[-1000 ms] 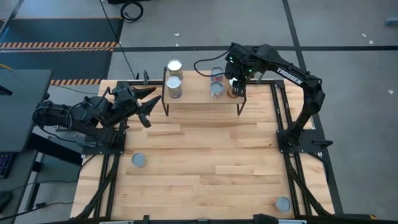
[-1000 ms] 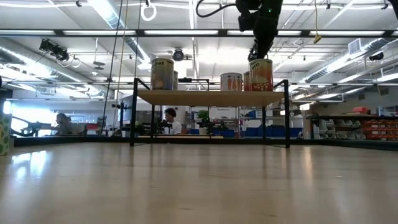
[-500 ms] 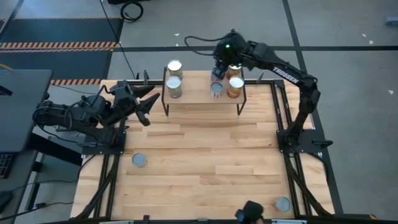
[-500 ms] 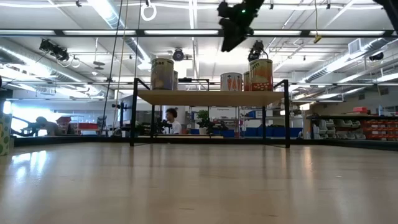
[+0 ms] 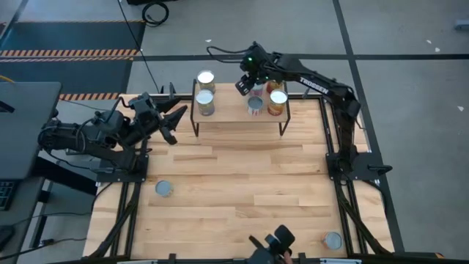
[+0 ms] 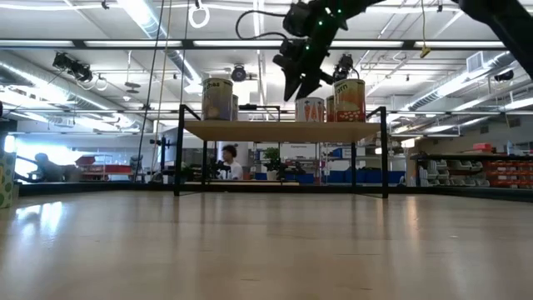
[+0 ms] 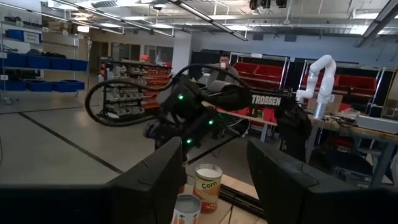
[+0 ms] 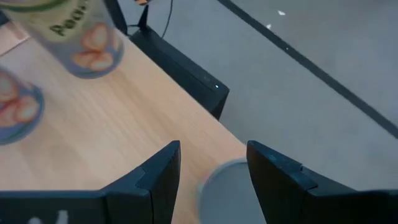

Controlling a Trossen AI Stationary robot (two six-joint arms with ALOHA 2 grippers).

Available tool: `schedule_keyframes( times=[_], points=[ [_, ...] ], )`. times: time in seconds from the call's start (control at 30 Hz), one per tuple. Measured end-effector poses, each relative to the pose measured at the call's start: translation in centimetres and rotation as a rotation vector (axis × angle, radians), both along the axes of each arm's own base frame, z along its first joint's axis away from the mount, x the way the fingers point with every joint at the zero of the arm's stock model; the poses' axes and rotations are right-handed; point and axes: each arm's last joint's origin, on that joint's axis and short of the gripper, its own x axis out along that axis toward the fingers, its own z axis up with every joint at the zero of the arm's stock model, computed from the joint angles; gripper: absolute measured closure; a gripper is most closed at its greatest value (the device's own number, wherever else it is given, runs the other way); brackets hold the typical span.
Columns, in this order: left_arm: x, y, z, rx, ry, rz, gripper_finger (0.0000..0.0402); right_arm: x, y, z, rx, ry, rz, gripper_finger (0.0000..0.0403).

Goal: Pick and place cans onto a shelf
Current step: Adjust the small canned corn on the shelf

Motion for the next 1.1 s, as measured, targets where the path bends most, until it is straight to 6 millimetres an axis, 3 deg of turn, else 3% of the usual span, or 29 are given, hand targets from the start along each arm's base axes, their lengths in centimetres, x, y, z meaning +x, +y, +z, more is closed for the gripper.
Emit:
schedule_keyframes(
  times=[0.3,0.63,1.1],
  points=[
    [0.0,0.0,0.0,0.0,0.0,0.0,0.0214,0.4,-0.3,-1.2,0.059,-0.006,-0.069,0.0211],
    [0.0,0.0,0.0,-0.001,0.0,-0.001,0.0214,0.5,0.9,-2.2,0.03,0.177,0.022,0.0211],
    [0.0,0.0,0.1,-0.039,-0.034,-0.016,0.0214,0.4,0.9,-2.3,0.11,0.142,0.125,0.0211]
  ],
)
